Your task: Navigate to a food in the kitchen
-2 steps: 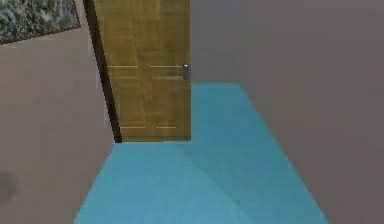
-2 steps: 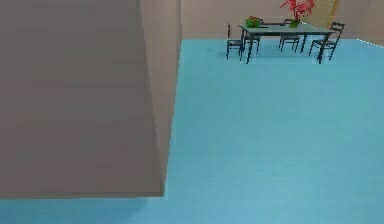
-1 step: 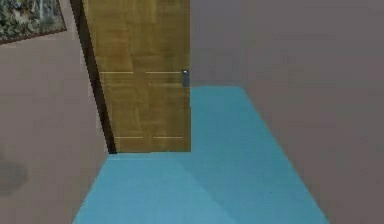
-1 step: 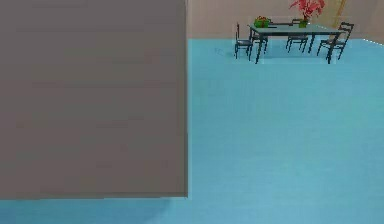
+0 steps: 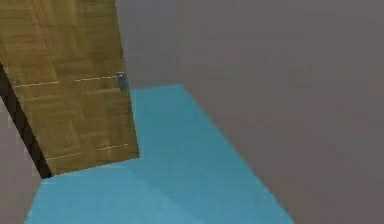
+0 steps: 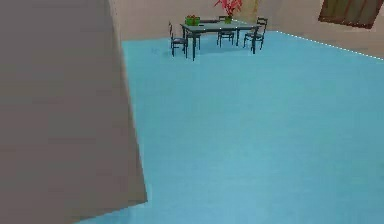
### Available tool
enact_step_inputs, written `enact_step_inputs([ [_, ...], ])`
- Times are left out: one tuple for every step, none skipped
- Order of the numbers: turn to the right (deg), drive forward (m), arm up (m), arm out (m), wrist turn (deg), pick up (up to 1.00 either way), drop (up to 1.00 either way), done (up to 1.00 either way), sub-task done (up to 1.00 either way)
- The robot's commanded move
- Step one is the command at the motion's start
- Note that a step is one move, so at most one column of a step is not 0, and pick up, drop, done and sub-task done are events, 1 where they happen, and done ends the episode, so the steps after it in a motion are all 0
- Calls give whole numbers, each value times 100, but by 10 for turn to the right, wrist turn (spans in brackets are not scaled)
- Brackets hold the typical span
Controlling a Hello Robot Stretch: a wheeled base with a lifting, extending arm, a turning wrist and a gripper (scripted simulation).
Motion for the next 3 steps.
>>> enact_step_inputs([
  [0, 100, 0, 0, 0, 0, 0, 0, 0],
  [0, 75, 0, 0, 0, 0, 0, 0, 0],
  [-150, 0, 0, 0, 0, 0, 0, 0, 0],
])
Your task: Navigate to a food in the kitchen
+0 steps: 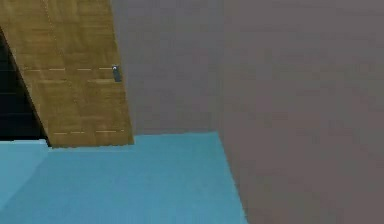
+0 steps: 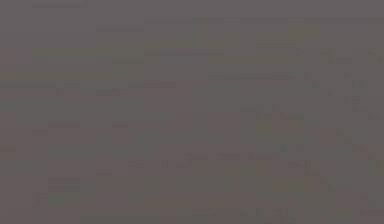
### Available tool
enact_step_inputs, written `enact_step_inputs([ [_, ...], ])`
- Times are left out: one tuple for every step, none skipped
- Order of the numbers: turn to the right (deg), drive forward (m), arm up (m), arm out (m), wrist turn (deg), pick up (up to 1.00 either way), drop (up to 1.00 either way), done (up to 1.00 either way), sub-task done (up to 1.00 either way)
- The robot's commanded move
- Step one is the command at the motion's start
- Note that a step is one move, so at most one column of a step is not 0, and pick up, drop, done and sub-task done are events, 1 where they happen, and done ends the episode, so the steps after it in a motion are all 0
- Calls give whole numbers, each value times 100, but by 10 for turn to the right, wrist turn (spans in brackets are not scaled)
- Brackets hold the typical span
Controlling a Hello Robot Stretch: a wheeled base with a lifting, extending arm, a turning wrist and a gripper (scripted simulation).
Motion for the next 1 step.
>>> enact_step_inputs([
  [0, 55, 0, 0, 0, 0, 0, 0, 0],
])
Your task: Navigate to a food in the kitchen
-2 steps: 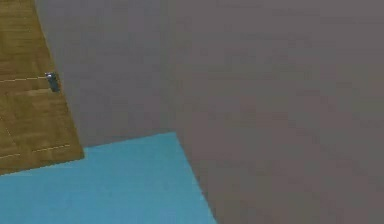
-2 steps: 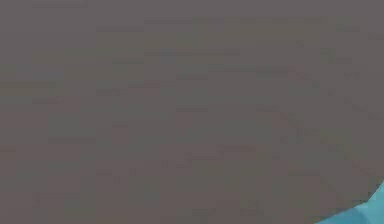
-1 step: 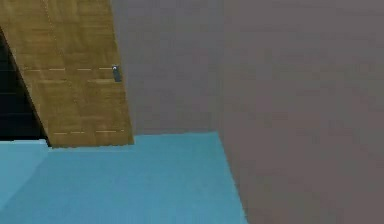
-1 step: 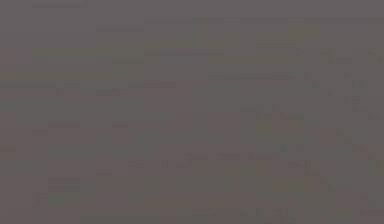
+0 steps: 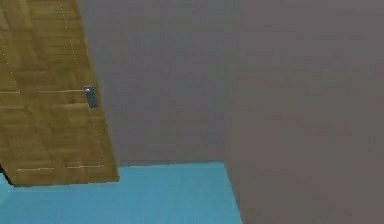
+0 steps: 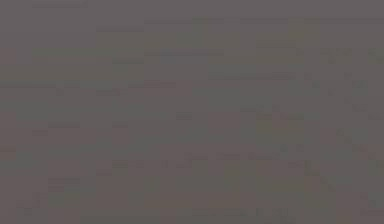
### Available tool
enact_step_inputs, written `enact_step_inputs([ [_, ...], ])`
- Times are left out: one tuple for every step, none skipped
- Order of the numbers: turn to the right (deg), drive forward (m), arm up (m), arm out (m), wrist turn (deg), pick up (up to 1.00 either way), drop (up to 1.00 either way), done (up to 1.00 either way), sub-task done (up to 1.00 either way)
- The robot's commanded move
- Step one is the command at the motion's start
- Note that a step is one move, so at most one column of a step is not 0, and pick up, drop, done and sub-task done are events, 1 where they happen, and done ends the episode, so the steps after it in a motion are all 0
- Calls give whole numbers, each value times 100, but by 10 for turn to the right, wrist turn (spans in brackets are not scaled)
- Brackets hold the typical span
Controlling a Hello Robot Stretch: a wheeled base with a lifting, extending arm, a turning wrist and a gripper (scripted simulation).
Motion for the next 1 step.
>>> enact_step_inputs([
  [-450, 0, 0, 0, 0, 0, 0, 0, 0],
])
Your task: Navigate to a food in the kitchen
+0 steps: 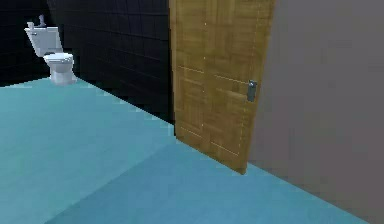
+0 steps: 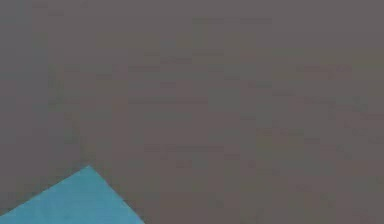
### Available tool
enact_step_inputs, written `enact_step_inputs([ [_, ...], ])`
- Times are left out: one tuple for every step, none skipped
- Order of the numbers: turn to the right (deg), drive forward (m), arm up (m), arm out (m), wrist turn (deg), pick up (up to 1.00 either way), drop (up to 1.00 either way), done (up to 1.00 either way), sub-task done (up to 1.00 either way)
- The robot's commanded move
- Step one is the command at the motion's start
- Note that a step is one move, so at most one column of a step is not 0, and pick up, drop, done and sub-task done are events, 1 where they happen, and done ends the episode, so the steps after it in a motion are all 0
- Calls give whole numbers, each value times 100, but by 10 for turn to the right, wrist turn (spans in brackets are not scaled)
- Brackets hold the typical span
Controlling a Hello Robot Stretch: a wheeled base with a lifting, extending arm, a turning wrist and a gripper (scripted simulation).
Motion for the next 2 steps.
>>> enact_step_inputs([
  [-210, 0, 0, 0, 0, 0, 0, 0, 0],
  [0, 40, 0, 0, 0, 0, 0, 0, 0],
])
